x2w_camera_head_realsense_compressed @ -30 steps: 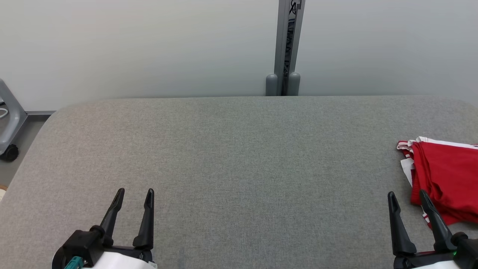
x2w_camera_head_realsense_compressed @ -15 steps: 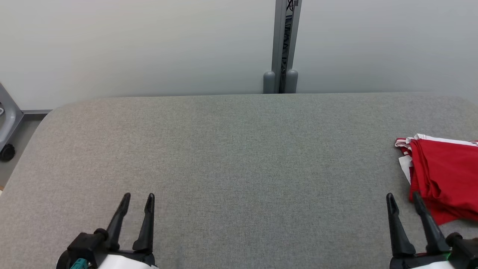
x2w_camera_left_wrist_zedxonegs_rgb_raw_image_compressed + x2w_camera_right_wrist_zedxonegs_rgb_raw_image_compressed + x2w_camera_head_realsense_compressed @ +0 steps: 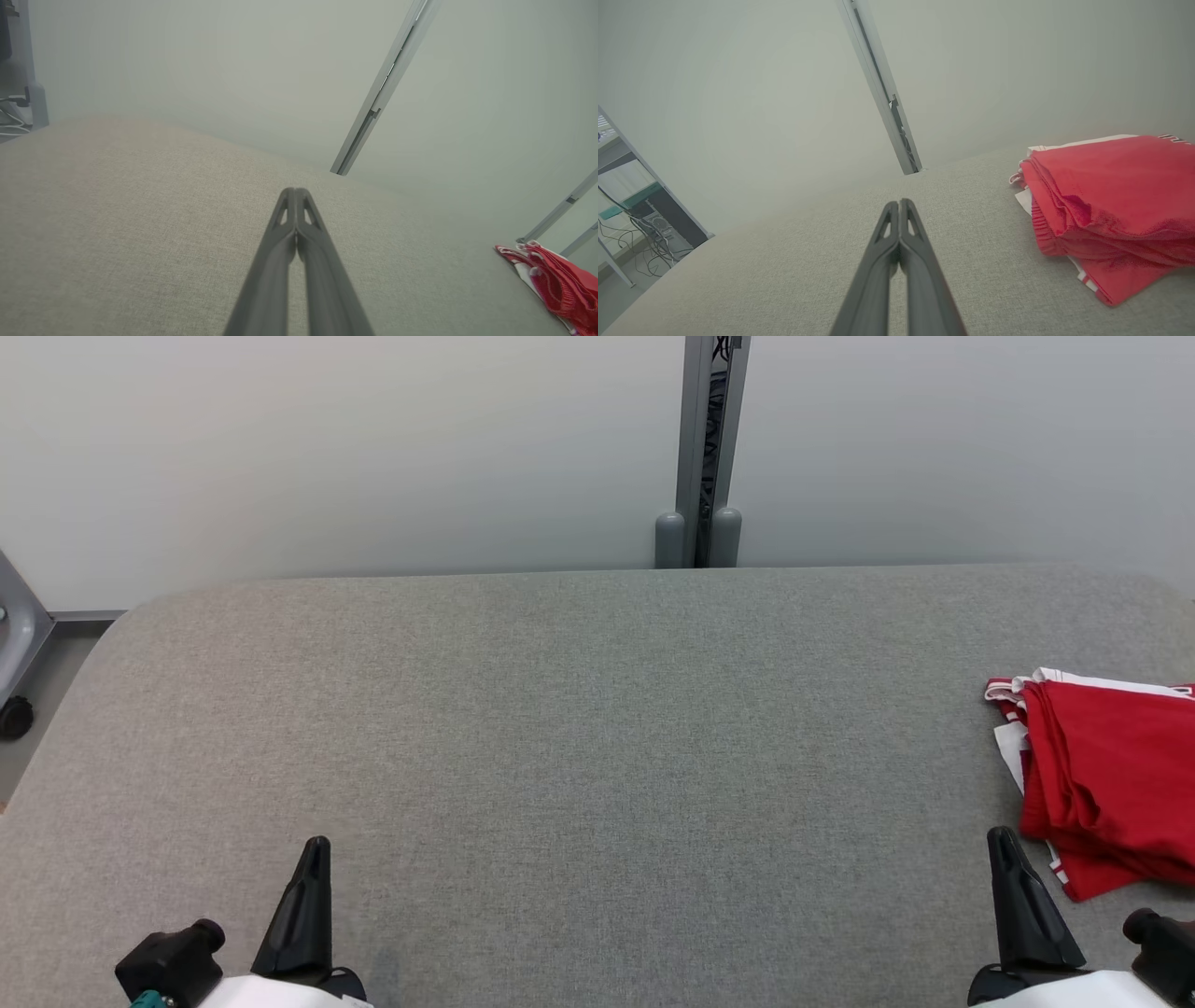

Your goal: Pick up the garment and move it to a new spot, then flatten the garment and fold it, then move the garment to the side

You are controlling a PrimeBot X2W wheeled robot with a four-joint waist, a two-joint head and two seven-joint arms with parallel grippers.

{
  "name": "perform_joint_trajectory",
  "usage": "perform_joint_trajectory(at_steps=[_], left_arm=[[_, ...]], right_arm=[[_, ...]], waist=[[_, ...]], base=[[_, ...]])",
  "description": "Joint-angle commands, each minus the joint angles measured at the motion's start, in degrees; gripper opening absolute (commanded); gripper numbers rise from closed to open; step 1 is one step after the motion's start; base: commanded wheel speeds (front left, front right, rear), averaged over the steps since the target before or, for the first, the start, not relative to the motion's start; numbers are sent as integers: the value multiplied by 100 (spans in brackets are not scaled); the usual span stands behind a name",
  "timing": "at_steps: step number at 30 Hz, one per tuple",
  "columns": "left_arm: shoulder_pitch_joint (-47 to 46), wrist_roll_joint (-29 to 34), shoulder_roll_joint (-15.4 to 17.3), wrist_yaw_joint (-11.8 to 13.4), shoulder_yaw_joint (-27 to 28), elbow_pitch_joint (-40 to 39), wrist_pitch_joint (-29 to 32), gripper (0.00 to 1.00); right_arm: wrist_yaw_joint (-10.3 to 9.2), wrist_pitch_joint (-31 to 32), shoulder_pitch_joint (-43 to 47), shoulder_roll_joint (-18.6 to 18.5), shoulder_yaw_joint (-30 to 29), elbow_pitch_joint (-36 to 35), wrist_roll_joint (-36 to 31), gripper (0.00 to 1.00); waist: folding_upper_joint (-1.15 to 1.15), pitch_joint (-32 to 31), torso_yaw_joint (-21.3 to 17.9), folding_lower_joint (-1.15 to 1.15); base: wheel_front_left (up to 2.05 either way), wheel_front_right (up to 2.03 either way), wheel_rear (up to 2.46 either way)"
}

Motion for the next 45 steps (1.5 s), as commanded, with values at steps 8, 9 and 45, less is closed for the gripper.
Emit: perform_joint_trajectory(at_steps=[8, 9, 45], left_arm=[[-81, -910, -7, 3, 226, -211, 204, 0], [-80, -998, -9, 4, 245, -220, 227, 0], [-67, -3595, -51, 21, 792, -480, 868, 0]], right_arm=[[0, 229, -366, -64, 16, 150, 969, 0], [0, 252, -388, -64, 17, 169, 1062, 0], [0, 972, -1067, -43, 0, 797, 3769, 0]], waist=[[0, 12, -19, 0], [0, 13, -22, 0], [0, 61, -101, 0]], base=[[0, 0, 0], [0, 0, 0], [0, 0, 0]])
